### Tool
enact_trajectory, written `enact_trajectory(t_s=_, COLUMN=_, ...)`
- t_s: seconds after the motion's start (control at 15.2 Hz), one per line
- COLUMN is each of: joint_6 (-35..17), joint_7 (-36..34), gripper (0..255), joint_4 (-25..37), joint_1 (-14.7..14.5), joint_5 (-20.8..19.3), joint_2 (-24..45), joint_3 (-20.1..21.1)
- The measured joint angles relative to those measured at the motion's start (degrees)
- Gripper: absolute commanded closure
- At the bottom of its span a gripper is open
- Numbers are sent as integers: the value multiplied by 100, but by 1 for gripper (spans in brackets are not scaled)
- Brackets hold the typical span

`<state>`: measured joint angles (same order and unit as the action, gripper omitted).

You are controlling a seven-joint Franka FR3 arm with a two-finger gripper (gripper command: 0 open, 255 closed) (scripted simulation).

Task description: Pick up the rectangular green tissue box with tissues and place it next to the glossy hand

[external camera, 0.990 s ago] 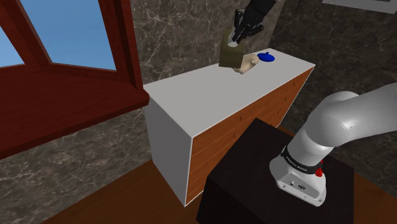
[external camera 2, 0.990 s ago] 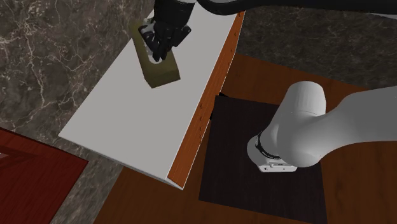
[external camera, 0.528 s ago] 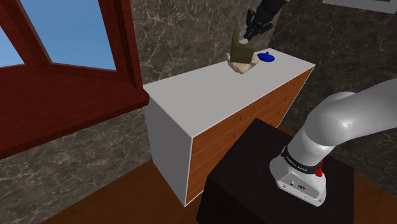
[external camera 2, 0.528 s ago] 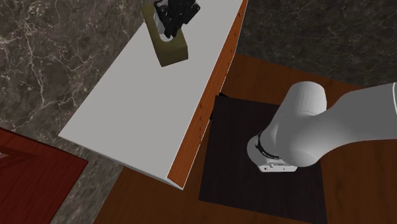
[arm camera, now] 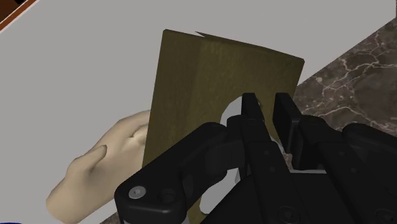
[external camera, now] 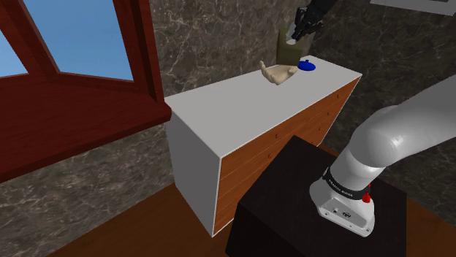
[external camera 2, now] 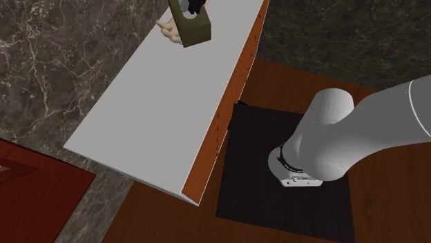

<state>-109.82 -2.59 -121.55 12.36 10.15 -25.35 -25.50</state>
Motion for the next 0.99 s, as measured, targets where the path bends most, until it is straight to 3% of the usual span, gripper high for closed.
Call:
enact_trajectory(t_s=0.26, joint_6=202, joint_7=651, gripper=255, joint_4=613, joint_1=-4, joint_5=188, joint_2=603, joint_3=-584)
enact_trajectory(t_s=0.59, joint_6=654, joint_7=1475, gripper=255, joint_4=1685, joint_1=9, joint_5=717, joint_2=1633, joint_3=-1302)
enact_trajectory(t_s=0.99, joint_6=383, joint_7=1875, gripper=255, joint_4=1546, joint_1=57, joint_5=943, joint_2=1937, joint_3=-1479)
